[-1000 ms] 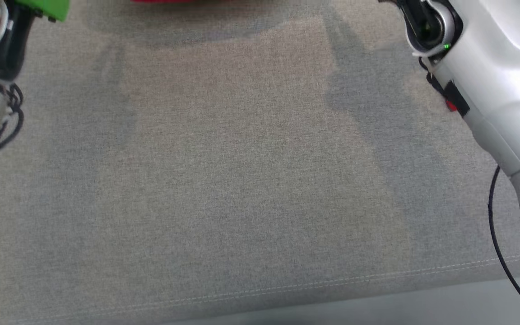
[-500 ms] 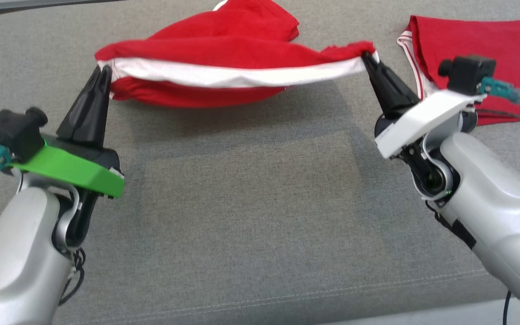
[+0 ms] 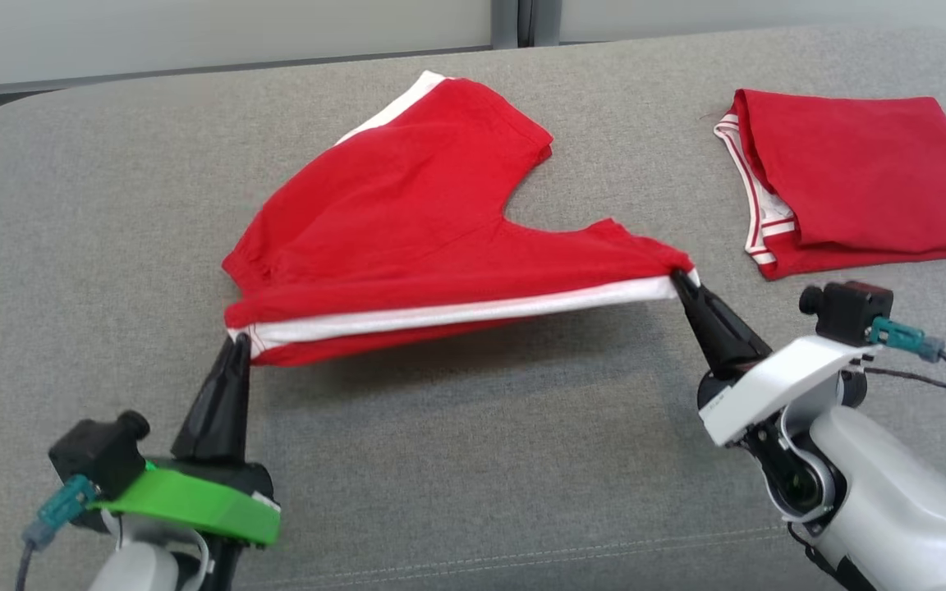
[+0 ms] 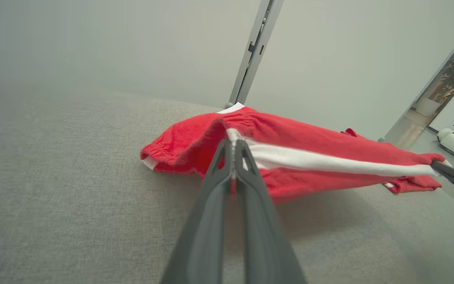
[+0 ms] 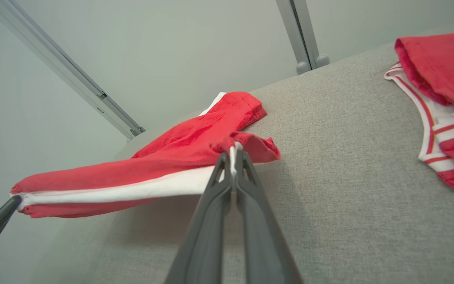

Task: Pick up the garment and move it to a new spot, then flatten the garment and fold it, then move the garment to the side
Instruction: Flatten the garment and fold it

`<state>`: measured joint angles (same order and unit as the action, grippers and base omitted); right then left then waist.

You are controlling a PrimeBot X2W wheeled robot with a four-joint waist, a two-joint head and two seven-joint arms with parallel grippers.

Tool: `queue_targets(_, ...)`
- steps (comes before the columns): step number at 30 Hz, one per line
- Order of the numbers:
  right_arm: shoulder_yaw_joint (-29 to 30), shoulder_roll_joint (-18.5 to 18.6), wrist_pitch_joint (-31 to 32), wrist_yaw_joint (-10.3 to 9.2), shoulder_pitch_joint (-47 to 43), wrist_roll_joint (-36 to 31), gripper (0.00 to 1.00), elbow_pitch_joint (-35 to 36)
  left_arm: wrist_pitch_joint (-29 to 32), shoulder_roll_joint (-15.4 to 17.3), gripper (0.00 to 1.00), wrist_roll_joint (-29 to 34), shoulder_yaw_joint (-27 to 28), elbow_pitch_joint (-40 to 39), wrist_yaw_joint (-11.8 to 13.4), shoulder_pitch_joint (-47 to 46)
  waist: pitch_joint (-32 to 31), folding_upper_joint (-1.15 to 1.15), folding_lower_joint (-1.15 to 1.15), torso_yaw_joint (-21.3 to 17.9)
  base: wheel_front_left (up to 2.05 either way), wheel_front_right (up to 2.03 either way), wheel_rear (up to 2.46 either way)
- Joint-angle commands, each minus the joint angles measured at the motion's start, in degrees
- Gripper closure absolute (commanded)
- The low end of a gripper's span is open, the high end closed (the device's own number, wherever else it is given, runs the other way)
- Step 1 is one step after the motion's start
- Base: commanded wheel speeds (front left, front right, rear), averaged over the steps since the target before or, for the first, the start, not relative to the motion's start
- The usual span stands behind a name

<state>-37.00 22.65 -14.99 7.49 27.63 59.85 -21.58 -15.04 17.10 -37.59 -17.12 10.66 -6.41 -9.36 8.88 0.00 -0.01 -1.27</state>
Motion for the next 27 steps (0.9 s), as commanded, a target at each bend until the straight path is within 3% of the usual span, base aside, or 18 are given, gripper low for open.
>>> queue_targets(1,0.5,0.4,-0.3,-0.01,-2.1,-0.3,1.0,0.4,-0.1,-1.1,1.0,0.6,0.4,0.3,-0.2,2.0,-0.8,0.0,0.01,0.5,0.0,0.0,0.0)
queue_targets(10,1.4,-0.7,-0.3,-0.01,-11.6,-1.0,1.0,2.0,-0.1,-5.8,1.0,2.8,3.4,2.1,-0.8,9.2,-2.8,0.0,0.01,2.0,0.0,0.0,0.0)
queue_targets(27,4.2,-1.8,1.1,-0.01,-19.6,-4.5,1.0,2.0,-0.1,-7.0,1.0,4.3,2.1,6.8,-1.1,13.4,-4.0,0.0,0.01,3.2,0.0,0.0,0.0)
